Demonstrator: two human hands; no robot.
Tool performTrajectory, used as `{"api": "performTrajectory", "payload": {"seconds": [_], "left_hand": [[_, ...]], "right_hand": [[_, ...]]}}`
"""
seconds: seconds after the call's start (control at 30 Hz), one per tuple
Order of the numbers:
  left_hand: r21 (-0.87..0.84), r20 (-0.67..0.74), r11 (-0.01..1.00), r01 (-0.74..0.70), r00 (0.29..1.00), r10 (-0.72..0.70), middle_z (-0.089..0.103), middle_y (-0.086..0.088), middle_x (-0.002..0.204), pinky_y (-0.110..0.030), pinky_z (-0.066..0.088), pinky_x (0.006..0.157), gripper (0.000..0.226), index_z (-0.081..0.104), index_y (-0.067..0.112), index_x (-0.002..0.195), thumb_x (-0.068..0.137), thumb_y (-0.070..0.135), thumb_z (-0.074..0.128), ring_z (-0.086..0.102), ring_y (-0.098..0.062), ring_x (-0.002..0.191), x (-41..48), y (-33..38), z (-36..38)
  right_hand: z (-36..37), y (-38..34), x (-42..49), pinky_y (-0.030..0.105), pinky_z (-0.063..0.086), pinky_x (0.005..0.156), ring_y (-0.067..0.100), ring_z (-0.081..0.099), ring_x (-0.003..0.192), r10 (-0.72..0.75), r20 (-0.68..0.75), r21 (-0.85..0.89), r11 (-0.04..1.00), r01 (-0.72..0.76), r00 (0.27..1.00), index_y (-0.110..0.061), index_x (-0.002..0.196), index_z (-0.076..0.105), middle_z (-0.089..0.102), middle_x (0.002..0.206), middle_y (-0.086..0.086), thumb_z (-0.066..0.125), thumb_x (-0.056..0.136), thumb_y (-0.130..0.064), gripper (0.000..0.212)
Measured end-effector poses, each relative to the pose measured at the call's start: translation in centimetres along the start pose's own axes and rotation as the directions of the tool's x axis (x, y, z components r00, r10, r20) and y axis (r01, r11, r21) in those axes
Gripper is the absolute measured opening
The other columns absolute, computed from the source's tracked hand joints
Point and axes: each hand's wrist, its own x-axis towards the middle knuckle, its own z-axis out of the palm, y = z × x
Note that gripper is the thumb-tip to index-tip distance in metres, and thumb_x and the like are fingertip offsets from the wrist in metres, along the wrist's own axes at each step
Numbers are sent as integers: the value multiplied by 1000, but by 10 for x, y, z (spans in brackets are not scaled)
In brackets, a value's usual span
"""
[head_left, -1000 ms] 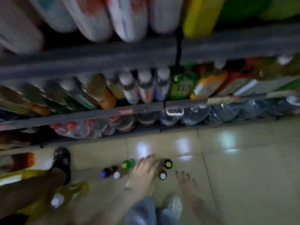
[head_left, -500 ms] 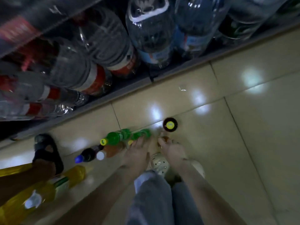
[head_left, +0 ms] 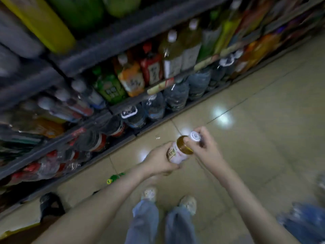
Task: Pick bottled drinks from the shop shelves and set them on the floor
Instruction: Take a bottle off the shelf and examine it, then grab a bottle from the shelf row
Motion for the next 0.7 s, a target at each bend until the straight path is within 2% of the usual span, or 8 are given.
{"api": "performTrajectory", "payload": {"seconds": [0.1,0.17,0.23,0.3,0.43,0.53,0.63,0.7], "left_hand": [[-72,-17,995,-73,997,72,67,15,100,-19,51,77,51,56,40,106,60,44,78,63,-6,92,-15,91,-25],[-83,-46,987,-138,990,134,67,18,100,-13,50,76,54,56,41,108,59,45,77,63,0,90,-27,144,-36],[-78,-94,979,-188,979,181,68,18,97,-21,53,79,58,58,40,108,53,51,74,63,3,87,-34,189,-45],[-57,-143,966,-252,960,242,69,17,95,-26,55,79,56,59,39,106,53,51,74,64,4,85,-38,229,-50],[-36,-257,924,-381,897,360,68,25,96,-21,54,78,53,58,46,103,53,49,74,62,10,85,-36,299,-66],[-8,-322,894,-448,847,422,67,23,100,-23,54,83,53,56,46,108,57,45,74,61,9,90,-19,342,-88],[49,-350,848,-528,786,509,62,31,111,-11,48,84,53,48,58,113,68,48,75,58,13,101,8,387,-123],[172,-372,811,-559,725,579,58,30,122,-12,44,90,55,44,54,123,74,59,67,53,13,110,27,419,-148]], "right_hand": [[-59,-67,-6,23,36,60,9,42,65,-53,-75,63,996,58,996,-31,96,56,43,70,3,74,84,-17,26],[-95,-97,-14,19,47,70,7,53,72,-80,-83,15,997,82,993,-29,107,57,56,82,1,79,79,-18,38],[-124,-119,-17,40,52,90,19,63,97,-67,-69,-5,998,67,995,-17,117,54,64,107,10,82,75,-15,51],[-150,-138,-20,47,51,93,18,65,102,-76,-67,-3,997,76,995,-22,121,47,67,110,3,86,67,-22,66],[-196,-182,-7,24,56,76,-1,66,88,-174,-118,-92,982,164,978,-38,118,43,69,98,-15,80,45,-52,83],[-228,-216,18,7,46,58,-11,63,78,-321,-158,-125,945,304,934,-46,103,43,67,84,-27,81,50,-48,65],[-267,-254,54,6,46,60,-12,63,81,-470,-187,-156,881,446,863,-51,104,42,67,88,-29,80,51,-52,65],[-296,-279,82,4,46,61,-13,62,83,-565,-220,-159,825,543,795,-42,112,44,66,93,-30,85,57,-44,68]]}}
